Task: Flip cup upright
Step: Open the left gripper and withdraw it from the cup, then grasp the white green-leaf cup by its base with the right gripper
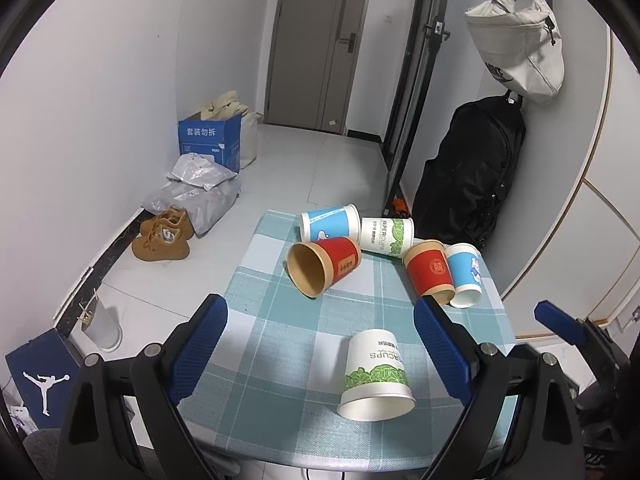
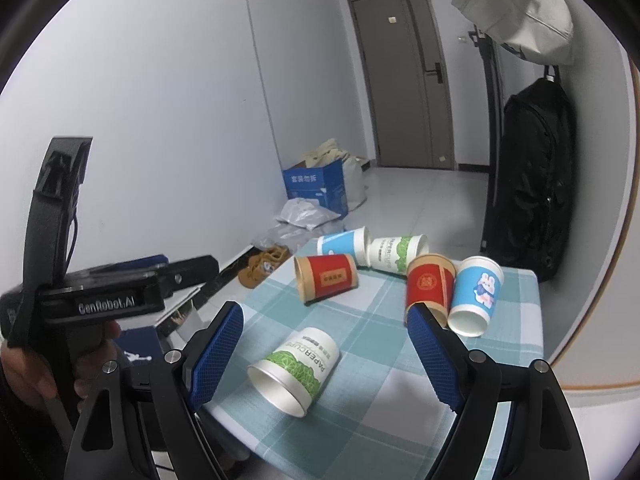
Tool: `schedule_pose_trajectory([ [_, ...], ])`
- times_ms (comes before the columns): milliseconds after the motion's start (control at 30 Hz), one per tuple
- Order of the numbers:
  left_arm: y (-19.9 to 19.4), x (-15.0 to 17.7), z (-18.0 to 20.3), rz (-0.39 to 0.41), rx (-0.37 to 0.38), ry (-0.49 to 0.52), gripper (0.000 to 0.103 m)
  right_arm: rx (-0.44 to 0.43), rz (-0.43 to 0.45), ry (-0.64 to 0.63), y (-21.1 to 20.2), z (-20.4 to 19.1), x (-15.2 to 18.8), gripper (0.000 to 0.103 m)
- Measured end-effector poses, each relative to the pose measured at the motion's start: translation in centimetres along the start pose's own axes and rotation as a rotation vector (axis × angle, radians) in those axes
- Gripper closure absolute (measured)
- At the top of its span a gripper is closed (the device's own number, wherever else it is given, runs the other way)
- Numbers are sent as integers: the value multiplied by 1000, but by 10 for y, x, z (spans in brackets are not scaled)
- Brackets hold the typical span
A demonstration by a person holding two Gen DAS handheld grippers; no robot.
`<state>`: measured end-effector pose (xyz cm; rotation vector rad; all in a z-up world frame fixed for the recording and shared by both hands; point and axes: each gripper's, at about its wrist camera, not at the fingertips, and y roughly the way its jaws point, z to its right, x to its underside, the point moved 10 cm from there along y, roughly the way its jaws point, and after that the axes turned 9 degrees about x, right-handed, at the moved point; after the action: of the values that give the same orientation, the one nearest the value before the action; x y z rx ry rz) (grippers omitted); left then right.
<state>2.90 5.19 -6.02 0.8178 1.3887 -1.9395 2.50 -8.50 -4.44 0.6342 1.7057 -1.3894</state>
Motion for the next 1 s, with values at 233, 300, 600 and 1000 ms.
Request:
schedule_pose_trajectory([
  [233, 1, -5, -17, 0, 0, -61, 11, -29, -61, -97, 14, -18, 16, 27],
  [300, 2, -5, -26, -10, 11, -103, 11, -33, -74, -135, 16, -25, 22, 28],
  [600, 13, -4, -49, -40, -15, -151, 11, -29, -144, -329, 40, -58, 49, 43],
  [1000, 20, -8, -64, -53, -10, -186, 11, 49, -165, -635, 66, -80, 75, 62],
])
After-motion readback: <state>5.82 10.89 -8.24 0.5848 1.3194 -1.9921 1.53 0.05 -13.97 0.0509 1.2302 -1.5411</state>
